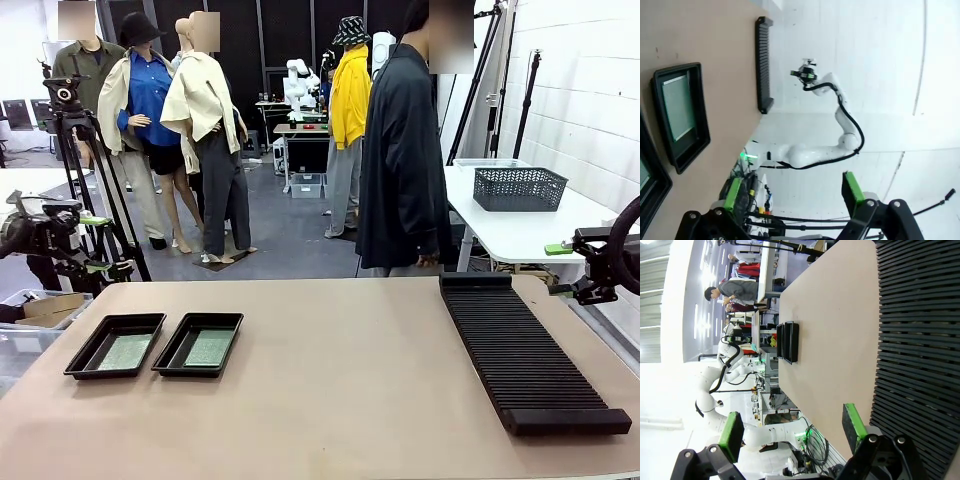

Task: Inspect and transfer BCBs to ESD trays.
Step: Pick up the ESD tray and place it on the left side of the table.

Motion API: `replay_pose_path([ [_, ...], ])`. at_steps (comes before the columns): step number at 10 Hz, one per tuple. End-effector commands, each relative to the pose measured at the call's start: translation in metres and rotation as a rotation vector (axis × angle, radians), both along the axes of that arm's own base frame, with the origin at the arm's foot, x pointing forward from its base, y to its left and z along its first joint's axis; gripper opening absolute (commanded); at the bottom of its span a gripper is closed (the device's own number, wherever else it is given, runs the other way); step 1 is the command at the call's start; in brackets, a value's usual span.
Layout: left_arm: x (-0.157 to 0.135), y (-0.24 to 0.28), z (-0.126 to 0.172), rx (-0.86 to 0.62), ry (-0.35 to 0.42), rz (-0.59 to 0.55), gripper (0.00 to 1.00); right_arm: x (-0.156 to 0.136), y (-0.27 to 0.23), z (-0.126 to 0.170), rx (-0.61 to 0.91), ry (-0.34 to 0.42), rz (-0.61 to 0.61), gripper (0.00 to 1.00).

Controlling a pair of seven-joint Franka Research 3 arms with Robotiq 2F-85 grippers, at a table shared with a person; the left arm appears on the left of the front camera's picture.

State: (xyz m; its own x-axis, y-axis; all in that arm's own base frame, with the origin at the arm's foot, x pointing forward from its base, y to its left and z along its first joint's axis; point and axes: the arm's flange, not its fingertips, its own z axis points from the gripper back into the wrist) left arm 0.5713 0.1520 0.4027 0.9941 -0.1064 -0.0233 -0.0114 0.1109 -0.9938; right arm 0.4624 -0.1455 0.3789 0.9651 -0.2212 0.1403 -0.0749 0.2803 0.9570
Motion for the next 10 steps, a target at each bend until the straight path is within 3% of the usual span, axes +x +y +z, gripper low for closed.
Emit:
replay_pose_path([
  [1, 0.013, 0.007, -0.005, -0.017, 0.002, -0.004, 1.0, -0.003, 0.004, 0.0, -0.007, 0.0, -0.005, 1.0],
  [4, 0.008, 0.012, -0.016, -0.009, 0.007, -0.014, 1.0, -0.003, 0.004, 0.0, -0.007, 0.0, -0.005, 1.0],
  [6, 0.007, 0.003, -0.013, -0.021, -0.006, -0.118, 1.0, -0.003, 0.004, 0.0, -0.007, 0.0, -0.005, 1.0],
  [7, 0.007, 0.008, -0.019, -0.026, 0.023, -0.012, 1.0, -0.003, 0.004, 0.0, -0.007, 0.0, -0.005, 1.0],
  [10, 0.007, 0.008, -0.019, -0.026, 0.023, -0.012, 1.0, -0.003, 0.004, 0.0, -0.007, 0.0, -0.005, 1.0],
])
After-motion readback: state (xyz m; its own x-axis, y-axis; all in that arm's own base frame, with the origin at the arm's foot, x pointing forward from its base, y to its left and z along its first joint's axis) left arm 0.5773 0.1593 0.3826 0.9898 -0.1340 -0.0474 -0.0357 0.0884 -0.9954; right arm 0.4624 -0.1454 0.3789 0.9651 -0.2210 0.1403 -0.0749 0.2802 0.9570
